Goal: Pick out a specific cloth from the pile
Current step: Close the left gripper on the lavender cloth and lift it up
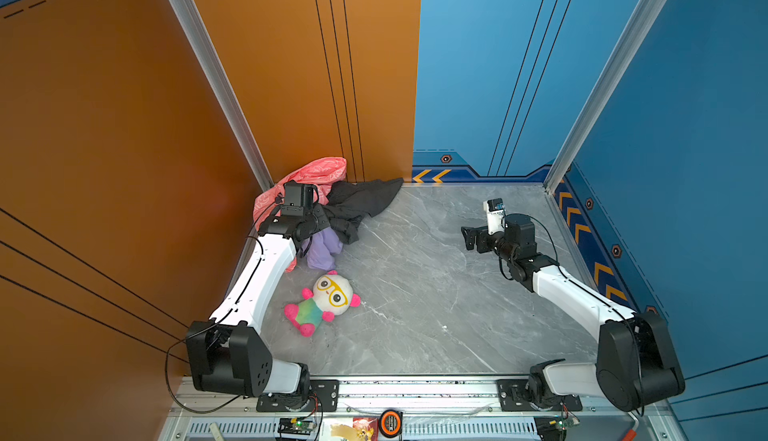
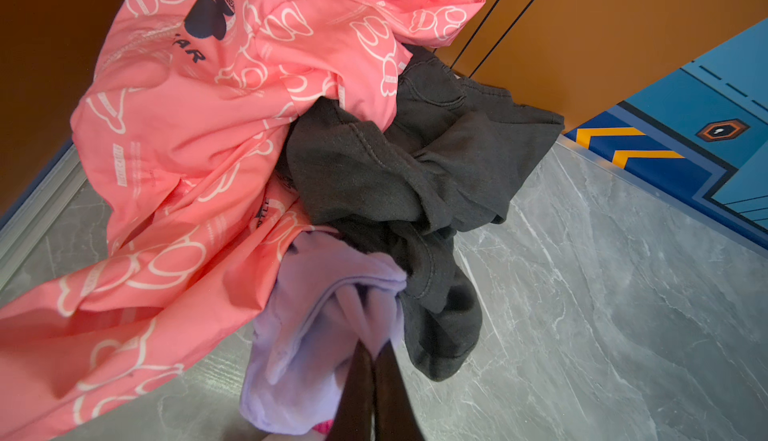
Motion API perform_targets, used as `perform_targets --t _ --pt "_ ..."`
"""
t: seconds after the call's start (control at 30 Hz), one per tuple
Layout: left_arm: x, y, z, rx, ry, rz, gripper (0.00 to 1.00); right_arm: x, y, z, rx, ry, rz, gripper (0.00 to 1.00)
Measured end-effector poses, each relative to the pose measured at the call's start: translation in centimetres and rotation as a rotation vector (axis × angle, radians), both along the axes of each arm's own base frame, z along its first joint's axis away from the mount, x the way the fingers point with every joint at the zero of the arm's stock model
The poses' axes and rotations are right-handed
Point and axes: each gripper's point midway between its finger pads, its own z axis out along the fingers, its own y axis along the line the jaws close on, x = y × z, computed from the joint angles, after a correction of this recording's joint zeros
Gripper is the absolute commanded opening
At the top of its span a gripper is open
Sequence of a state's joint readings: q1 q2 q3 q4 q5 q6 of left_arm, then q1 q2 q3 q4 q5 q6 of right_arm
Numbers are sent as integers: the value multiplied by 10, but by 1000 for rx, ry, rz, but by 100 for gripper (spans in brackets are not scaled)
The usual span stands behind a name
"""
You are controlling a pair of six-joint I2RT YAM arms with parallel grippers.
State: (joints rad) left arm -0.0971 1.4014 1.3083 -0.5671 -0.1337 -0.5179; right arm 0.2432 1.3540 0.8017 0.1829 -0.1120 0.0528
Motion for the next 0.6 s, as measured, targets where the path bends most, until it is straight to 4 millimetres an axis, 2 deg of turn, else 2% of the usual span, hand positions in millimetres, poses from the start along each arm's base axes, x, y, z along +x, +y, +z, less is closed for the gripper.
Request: perform_targets --t 0.23,0.6 --pt "2 -3 31 -13 -70 -16 0 0 0 1 -4 -5 -5 100" --pt "-10 -8 88 -4 -208 -55 0 -4 0 9 -5 -17 0 100"
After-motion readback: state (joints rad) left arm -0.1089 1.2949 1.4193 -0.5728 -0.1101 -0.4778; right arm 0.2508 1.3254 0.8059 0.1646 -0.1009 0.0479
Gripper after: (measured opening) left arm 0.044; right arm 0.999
